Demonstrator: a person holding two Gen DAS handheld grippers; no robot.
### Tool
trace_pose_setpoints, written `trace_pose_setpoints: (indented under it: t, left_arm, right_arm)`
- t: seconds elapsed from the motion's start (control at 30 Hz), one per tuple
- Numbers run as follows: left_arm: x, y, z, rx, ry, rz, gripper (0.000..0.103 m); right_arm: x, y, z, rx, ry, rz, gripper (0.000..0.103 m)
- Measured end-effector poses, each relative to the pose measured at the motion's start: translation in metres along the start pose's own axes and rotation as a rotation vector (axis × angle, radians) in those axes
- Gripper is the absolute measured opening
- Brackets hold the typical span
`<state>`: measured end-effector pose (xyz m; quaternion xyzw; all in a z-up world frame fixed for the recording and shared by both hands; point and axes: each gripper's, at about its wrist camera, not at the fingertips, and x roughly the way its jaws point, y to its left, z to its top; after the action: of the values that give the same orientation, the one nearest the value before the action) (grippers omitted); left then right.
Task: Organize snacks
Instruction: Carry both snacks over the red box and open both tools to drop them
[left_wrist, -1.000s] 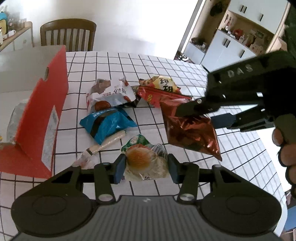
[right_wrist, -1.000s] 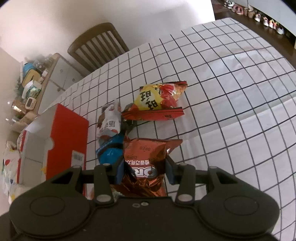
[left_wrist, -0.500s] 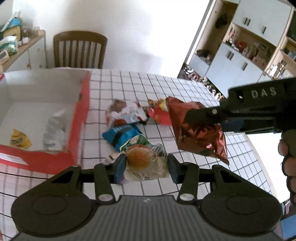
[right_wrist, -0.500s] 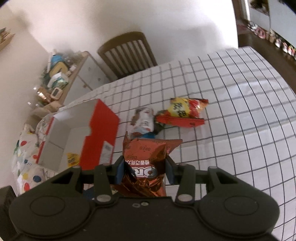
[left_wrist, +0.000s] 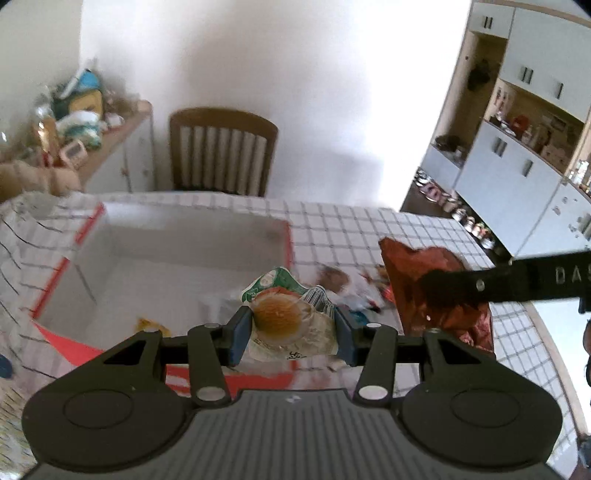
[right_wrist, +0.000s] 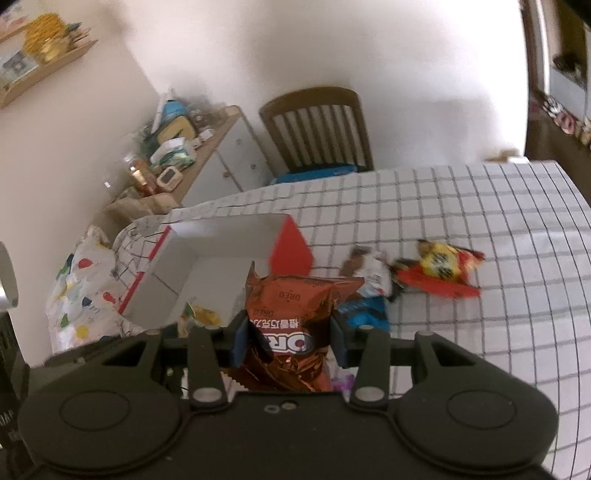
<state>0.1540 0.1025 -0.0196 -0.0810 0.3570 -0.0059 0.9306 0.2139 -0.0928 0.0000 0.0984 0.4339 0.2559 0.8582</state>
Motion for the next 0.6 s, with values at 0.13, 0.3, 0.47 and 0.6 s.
trace_pose_setpoints:
  t: [0.13,0.3,0.47,0.6]
  left_arm:
    - [-0.007,0.021,0.01,0.015,-0.024,0.038,0.048]
    - [-0.01,0.045,0.022,0.017,-0.037,0.075,0.048]
    - [-0.006,0.073,0.031,0.007,-0.026,0.106,0.048]
    - [0.002,0.098,0.038,-0.004,-0.003,0.123,0.048]
  right_arm:
    - [0.008,0.026,0.006,-0.047,-0.002,0.009,0.043]
    - [0.02,0.056,0.011,-0.09,-0.002,0.021,0.043]
    - [0.037,0.086,0.013,-0.127,0.004,0.028,0.043]
    - [0.052,0.106,0.013,-0.146,0.018,0.039,0.043]
